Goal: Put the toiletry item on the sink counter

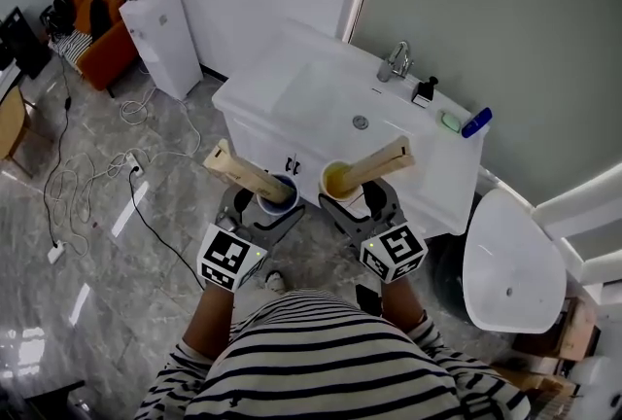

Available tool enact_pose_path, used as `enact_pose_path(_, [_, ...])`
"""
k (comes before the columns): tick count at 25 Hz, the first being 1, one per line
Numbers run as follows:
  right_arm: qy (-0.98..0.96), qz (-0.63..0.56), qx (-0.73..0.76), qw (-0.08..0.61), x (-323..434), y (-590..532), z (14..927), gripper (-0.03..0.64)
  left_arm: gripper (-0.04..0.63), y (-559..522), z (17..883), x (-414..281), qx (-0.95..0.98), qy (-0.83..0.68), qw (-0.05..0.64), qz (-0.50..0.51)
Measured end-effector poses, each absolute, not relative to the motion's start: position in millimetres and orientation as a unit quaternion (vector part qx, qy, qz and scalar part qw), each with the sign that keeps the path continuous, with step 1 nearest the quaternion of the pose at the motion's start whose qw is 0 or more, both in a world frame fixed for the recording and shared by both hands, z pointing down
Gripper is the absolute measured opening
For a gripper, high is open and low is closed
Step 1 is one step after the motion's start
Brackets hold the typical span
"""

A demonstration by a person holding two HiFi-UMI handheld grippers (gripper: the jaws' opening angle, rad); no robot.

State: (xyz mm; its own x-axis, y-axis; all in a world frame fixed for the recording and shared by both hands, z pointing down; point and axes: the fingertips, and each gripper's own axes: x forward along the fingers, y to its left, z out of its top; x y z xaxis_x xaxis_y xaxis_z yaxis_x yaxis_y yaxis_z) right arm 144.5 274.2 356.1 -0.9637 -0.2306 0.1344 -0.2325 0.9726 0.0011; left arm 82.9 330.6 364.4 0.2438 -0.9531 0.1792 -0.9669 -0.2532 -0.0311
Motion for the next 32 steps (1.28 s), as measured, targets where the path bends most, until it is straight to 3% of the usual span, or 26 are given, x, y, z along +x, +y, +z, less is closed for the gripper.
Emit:
enact_pose_path(11, [-0.988,0.009,0.132,0.081,108,251,370,0.313,0.370,303,384,52,0.805,-0.587,0.058,0.072])
enact_pose_path(32, [-0.985,-0.008,0.155,0.077,76,32,371,0.313,0.370,71,384,35,0.840,-0.527,0.040,0.126])
